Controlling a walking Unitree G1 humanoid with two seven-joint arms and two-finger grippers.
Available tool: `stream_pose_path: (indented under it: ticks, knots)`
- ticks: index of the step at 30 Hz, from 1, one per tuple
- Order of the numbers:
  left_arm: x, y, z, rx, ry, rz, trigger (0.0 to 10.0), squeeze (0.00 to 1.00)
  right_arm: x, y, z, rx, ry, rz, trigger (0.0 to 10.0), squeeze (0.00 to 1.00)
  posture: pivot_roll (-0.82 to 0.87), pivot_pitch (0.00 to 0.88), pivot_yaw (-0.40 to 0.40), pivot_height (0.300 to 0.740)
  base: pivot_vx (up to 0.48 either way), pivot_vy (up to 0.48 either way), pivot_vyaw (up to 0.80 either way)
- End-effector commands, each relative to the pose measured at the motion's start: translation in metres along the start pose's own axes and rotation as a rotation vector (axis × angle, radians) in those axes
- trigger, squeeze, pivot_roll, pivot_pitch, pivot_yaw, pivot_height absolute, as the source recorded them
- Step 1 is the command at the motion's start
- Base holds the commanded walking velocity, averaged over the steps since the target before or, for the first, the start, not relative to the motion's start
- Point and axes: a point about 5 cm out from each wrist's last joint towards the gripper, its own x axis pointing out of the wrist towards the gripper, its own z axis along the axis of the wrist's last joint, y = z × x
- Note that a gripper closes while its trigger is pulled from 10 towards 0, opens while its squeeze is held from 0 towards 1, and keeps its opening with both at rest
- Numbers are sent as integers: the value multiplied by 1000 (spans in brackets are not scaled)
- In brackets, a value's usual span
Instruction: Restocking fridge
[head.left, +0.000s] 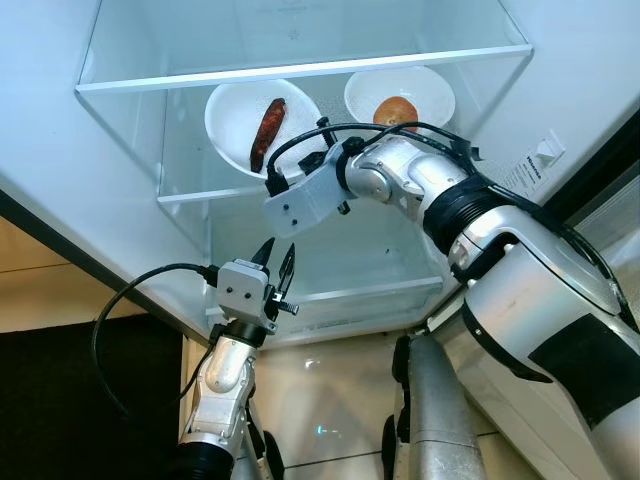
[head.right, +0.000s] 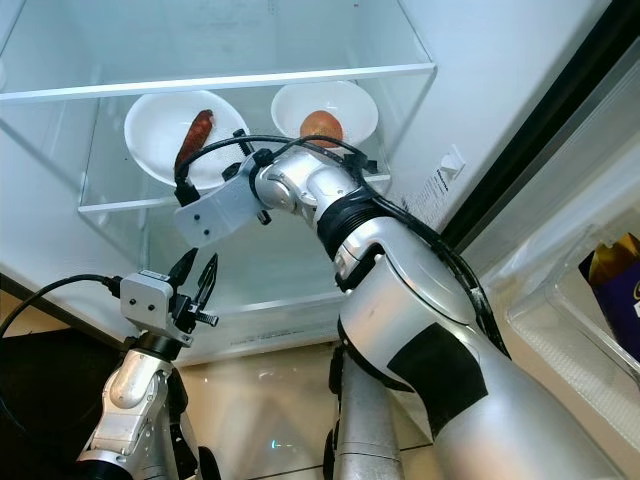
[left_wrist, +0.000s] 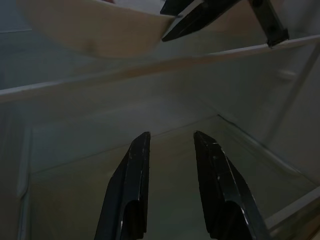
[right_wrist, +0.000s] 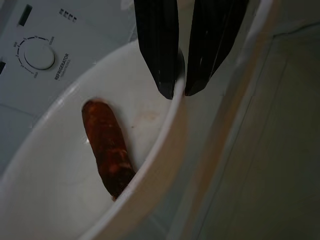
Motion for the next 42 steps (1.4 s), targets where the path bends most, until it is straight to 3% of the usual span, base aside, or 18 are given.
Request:
stream_pose_path:
  ticks: [1,20,42]
  knots:
    - [-4,-2,-6,-5,34,-6,10000,0,0,1,0,-9,2,26,10000,0,-14,302,-57,485,0,0,0]
    - [-5,-2,-6,-9,33,-5,10000,0,-4,-6,-13,-55,111,-29,10000,0,-13,306,-53,485,0,0,0]
    - [-5,-4,-6,-11,34,-3,10000,0,-4,-11,-16,-26,156,-54,10000,0,-10,309,-57,485,0,0,0]
